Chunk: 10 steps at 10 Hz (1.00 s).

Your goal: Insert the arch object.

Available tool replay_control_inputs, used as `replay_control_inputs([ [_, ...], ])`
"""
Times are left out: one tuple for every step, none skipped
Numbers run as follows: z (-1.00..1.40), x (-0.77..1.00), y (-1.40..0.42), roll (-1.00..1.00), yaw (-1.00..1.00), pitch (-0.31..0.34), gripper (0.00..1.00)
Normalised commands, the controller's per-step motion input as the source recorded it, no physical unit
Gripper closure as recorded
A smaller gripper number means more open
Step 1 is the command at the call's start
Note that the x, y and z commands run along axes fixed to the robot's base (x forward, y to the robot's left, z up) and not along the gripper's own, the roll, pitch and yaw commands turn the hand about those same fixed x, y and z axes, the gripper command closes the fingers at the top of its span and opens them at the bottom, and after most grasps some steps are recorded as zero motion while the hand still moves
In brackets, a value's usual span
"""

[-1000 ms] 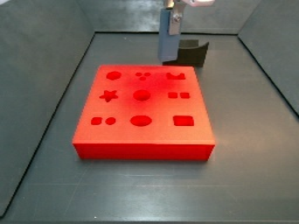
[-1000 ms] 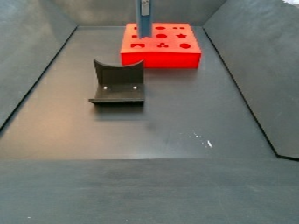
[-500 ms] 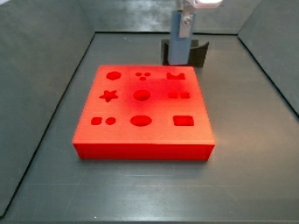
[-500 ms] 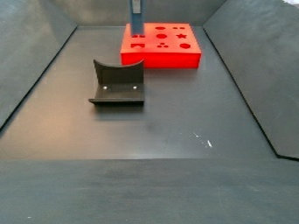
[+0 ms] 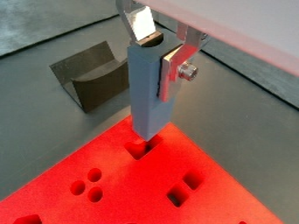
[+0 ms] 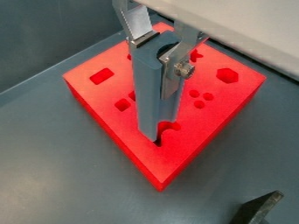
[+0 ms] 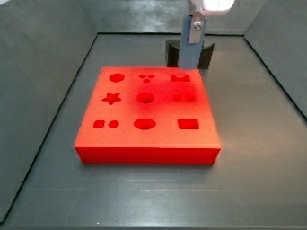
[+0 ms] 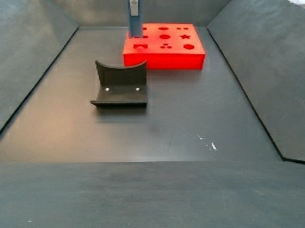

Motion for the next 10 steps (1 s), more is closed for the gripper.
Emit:
replay_control_inputs([
  [-0.11,0.00,0.00,0.13,0.00,0.043,1.00],
  [-0.16,0.00,0.00,0.09,-0.05,0.001,1.00],
  [-0.15,0.00,0.00,0.05,-0.06,0.000,1.00],
  [-0.18,0.00,0.00,0.00,-0.05,0.000,1.00],
  [-0.14,0.00,0.00,0.00,-0.03,0.000,1.00],
  [-0.09,0.01,-0.04,0.00,-0.06,0.000,1.00],
  [-0.08,0.05,-0.04,0.00,-0.08,0.000,1.00],
  [-0.09,0.17,-0.06,0.00,-0.11,0.000,1.00],
  [-0.09,0.20,-0.09,0.02,-0.14,0.000,1.00],
  [-0.11,0.24,-0.09,0.07,-0.25,0.000,1.00],
])
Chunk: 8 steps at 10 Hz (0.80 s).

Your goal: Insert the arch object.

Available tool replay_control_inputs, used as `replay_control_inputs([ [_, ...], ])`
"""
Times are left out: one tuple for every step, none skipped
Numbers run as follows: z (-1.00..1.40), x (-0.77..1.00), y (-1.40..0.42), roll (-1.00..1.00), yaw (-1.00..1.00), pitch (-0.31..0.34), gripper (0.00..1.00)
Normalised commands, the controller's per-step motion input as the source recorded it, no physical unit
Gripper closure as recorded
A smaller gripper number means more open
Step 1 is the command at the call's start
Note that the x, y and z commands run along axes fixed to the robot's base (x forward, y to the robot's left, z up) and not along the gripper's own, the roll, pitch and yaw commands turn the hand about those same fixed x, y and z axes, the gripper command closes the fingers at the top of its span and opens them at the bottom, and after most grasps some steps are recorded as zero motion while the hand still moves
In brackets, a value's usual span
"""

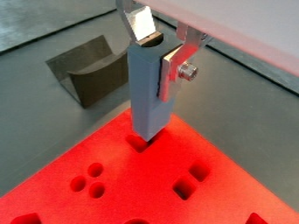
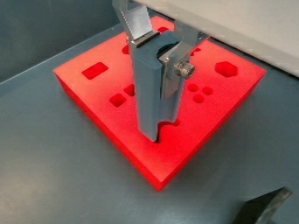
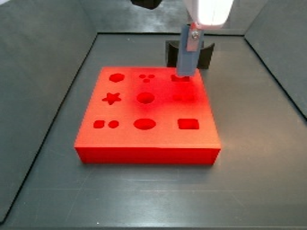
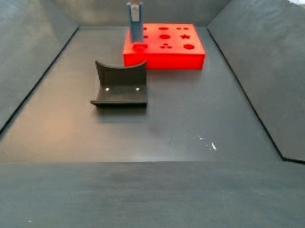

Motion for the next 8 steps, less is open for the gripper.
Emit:
replay_control_inputs([
  [-0.13,0.18,-0.05,0.09,-0.39,0.001,1.00],
  [-0.09,0.06,-0.01,0.08,-0.39,0.026,1.00],
  [-0.03,-0.03,0.00,0.04,-0.28,0.021,1.00],
  [-0.01,-0.09,0.00,0.00,-0.18,0.000,1.00],
  [0.00,-0.10,0.00,0.00,-0.09,0.000,1.00],
  [0.00,-0.04,-0.03,0.00,-0.04,0.000,1.00],
  [0.00,-0.03,-0.01,0.00,0.00,-0.004,1.00],
  [0.00,-0.09,-0.01,0.00,0.00,-0.019,1.00],
])
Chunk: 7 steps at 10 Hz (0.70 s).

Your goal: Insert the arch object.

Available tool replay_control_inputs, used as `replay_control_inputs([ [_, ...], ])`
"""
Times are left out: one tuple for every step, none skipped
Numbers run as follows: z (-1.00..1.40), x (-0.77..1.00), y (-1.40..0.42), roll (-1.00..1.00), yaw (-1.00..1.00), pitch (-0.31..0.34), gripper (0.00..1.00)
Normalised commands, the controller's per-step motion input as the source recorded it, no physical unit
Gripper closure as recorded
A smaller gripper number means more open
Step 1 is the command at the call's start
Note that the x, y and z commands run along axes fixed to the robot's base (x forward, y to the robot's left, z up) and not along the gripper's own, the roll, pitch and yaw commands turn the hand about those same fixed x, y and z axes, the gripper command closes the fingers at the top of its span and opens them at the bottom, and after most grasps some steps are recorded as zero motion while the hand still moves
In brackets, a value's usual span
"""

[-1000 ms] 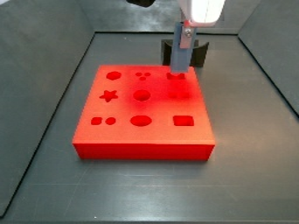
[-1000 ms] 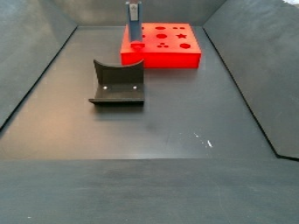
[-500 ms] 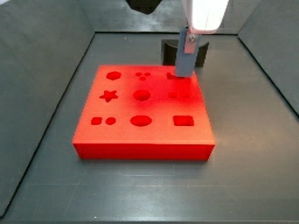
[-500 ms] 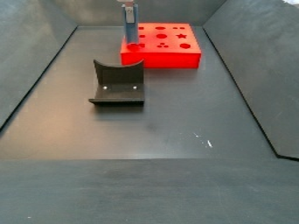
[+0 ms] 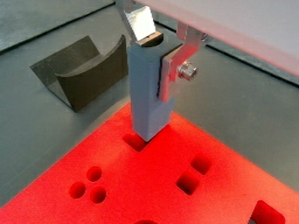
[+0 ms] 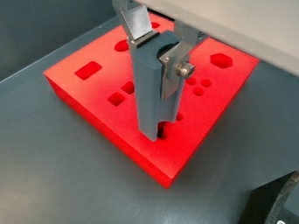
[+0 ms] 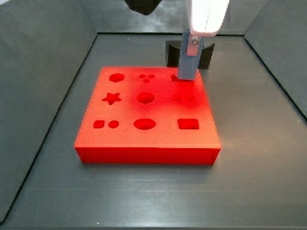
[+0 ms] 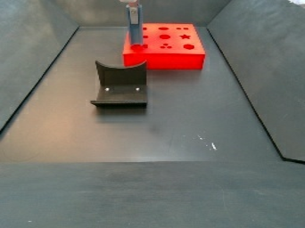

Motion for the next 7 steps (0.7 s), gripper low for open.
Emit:
replay_control_inputs([
  [-0.01,-0.10,0.00,0.00,0.00,-0.021,1.00],
  [-0.04,-0.11,0.00,0.00,0.00,-0.021,1.00],
  [-0.05,-0.14,0.00,0.00,0.00,-0.014,1.00],
  [-0.07,-0.13,0.00,0.00,0.00,-0.017,1.00],
  [-0.08,-0.12,0.00,0.00,0.00,-0.009,1.00],
  [-0.05,-0.07,0.00,0.00,0.04,0.000,1.00],
  [-0.04,-0.01,0.00,0.00,0.06,-0.003,1.00],
])
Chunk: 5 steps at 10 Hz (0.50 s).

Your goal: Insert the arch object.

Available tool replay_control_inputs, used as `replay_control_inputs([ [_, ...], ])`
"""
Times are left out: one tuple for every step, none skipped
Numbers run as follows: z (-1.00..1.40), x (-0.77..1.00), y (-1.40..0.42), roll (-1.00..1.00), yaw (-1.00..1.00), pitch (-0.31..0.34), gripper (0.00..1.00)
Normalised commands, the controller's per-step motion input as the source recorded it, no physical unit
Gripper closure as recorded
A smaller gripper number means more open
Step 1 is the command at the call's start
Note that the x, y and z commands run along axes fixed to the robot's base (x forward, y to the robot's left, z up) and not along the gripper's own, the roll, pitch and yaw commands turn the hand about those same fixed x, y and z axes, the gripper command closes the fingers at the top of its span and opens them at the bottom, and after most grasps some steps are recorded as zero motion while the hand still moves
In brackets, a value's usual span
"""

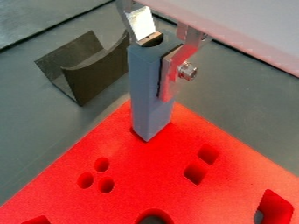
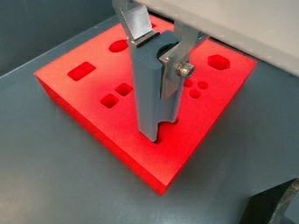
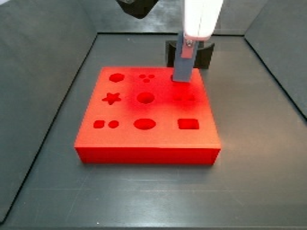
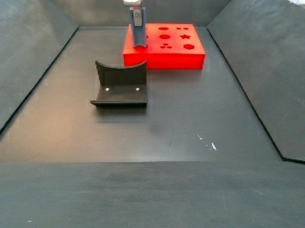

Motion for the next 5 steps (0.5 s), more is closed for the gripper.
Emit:
replay_control_inputs([
  [-0.03,0.00,0.00,-0.02,0.07,-0.013,1.00],
  [-0.05,0.00,0.00,-0.03,0.06,-0.010,1.00],
  [-0.08,0.00,0.02,-0.01,0.05,-0.004,1.00],
  [-0.08,-0.01,0.13,-0.02,0.01,0.000,1.00],
  [-0.07,-0.07,0.19,-0.03,0.00,0.000,1.00],
])
